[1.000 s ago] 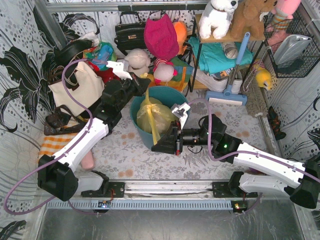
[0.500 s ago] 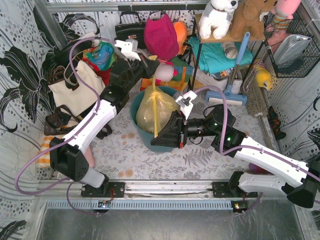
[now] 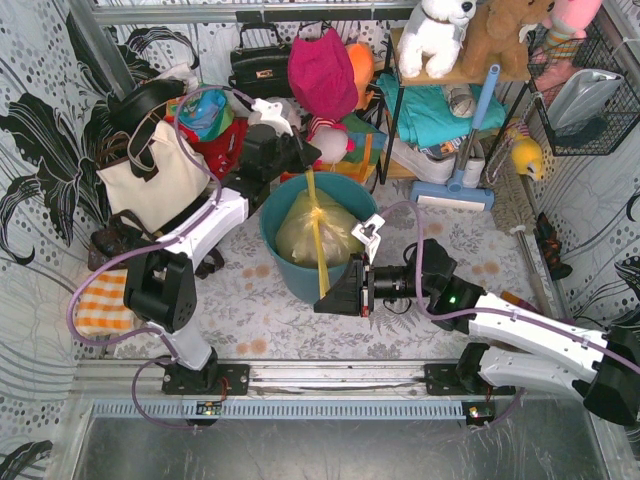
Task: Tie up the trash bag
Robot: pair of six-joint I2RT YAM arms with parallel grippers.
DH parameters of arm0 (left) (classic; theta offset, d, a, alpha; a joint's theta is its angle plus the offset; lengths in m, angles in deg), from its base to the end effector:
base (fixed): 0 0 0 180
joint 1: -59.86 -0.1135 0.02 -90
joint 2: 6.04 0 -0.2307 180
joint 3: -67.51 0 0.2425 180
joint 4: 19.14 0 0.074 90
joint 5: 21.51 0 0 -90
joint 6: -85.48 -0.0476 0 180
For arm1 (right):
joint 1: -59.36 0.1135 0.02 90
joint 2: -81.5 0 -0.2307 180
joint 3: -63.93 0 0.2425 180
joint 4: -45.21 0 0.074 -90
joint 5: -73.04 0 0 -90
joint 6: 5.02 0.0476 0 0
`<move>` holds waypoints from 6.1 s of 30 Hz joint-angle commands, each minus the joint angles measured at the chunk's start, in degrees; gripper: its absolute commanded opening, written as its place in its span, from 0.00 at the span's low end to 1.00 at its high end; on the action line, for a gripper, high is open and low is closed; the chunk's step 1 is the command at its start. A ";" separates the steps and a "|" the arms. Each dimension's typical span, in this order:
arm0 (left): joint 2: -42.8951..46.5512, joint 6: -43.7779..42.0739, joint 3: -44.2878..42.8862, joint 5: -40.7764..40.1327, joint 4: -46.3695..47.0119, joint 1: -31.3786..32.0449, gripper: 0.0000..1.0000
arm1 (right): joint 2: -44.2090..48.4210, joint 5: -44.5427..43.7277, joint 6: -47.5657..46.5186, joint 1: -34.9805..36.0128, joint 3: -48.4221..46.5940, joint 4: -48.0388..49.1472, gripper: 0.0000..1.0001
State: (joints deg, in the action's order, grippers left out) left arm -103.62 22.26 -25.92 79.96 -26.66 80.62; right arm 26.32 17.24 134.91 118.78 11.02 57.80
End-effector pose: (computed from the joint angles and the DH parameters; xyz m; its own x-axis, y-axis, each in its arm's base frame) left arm 0.3804 -0.1543 0.3002 -0.4074 -0.3178 -0.8562 0.3875 0.7888 -0.4772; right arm 0.1001 0.2221 0.3136 -0.7015 0.0570 -0.7104 -0.7092 -0.1536 0.6881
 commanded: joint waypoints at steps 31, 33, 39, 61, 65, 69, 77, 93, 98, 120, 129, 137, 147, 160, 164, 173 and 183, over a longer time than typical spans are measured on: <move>12.72 -2.71 2.75 4.35 15.01 -2.91 0.00 | -5.07 -20.09 -23.26 7.69 -26.24 -13.08 0.00; 14.42 -1.60 3.18 8.20 17.17 -2.24 0.00 | -7.27 -28.16 -27.36 7.53 -30.04 -14.19 0.00; 16.20 4.02 1.44 16.35 21.26 0.91 0.00 | -14.69 -37.21 -35.58 1.40 -42.59 -13.23 0.00; 20.51 -0.81 1.89 7.95 13.13 6.08 0.47 | -11.77 -35.88 -35.56 -2.26 -33.93 -4.34 0.45; 21.54 -3.32 -0.96 5.34 9.53 6.14 0.59 | -11.00 -38.66 -38.31 -2.20 -38.61 -10.55 0.57; 23.62 -7.01 -2.67 2.05 5.88 6.12 0.68 | -9.71 -42.15 -42.78 -2.21 -41.69 -15.99 0.64; 29.50 -13.21 0.89 -9.59 1.72 6.03 0.79 | -12.68 -52.87 -49.57 -5.90 -48.85 -30.09 0.78; 39.04 -5.78 26.69 -48.46 0.47 -3.80 0.98 | -11.20 -54.65 -42.06 -37.38 -31.51 -37.75 0.97; 37.30 -3.69 37.21 -54.26 3.44 -5.59 0.98 | -9.27 -58.37 -39.30 -46.76 -15.54 -31.52 0.97; 17.66 -21.30 68.07 -42.93 61.91 -9.40 0.98 | -25.11 -57.87 -50.74 -54.17 20.58 28.80 0.97; 13.12 -22.26 68.55 -28.83 66.45 -13.57 0.98 | -29.73 -46.06 -51.93 -56.32 25.02 40.03 0.97; 13.33 -21.90 68.10 -27.53 65.24 -14.15 0.98 | -32.63 -43.37 -52.86 -56.78 27.66 47.17 0.97; 13.38 -21.77 68.08 -27.50 64.77 -14.25 0.98 | -33.24 -47.03 -52.48 -56.78 28.07 49.36 0.97; 13.41 -21.78 68.00 -27.46 64.76 -14.25 0.98 | -33.24 -47.01 -52.45 -56.76 28.08 49.36 0.97; 13.36 -21.73 68.03 -27.46 64.78 -14.25 0.98 | -33.24 -46.94 -52.48 -56.78 27.95 49.25 0.97; 13.38 -21.78 67.99 -27.46 64.73 -14.25 0.98 | -33.15 -46.59 -52.27 -56.79 27.90 48.94 0.97; 13.26 -21.75 67.46 -26.80 63.75 -14.51 0.98 | -33.15 -46.50 -52.22 -56.78 27.87 48.80 0.97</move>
State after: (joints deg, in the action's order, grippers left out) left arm -90.25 1.13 42.55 52.26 35.50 66.80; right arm -6.60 -28.75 82.32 62.32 39.34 104.27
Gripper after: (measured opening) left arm 0.976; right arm 0.969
